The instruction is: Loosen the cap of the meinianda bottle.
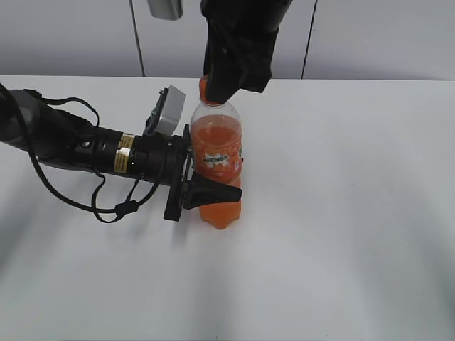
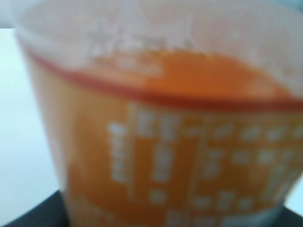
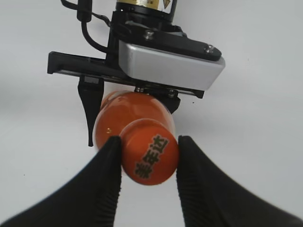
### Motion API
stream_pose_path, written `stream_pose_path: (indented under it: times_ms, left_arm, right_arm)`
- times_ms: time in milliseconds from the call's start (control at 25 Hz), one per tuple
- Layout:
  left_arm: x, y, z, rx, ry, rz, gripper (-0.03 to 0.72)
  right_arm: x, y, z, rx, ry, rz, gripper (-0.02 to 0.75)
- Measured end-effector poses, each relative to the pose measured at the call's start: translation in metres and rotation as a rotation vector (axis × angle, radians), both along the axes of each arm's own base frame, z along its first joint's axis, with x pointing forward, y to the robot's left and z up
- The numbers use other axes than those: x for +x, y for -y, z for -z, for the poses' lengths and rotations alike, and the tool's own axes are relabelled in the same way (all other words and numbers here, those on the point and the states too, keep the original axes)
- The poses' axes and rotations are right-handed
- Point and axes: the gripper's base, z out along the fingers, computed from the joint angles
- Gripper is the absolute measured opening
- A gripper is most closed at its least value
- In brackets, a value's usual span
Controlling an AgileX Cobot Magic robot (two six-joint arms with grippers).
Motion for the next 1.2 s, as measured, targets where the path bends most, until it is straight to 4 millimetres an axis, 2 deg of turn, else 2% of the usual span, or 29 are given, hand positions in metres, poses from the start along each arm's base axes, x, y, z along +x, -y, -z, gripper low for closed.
stream_pose_path:
  times_ms: [520, 1200]
  left_arm:
    - [-0.0004, 0.0000, -0.0001, -0.002, 0.004, 0.006, 0.413]
    - [-0.0005, 0.0000, -0.0001, -0.001, 0.003, 0.006, 0.413]
  right_arm:
    - [-0.0010, -0.0005, -0.0007, -0.034, 0.101, -0.268, 0.271]
    - [-0.0010, -0.0004, -0.0007, -0.022, 0.076, -0.218, 0.286]
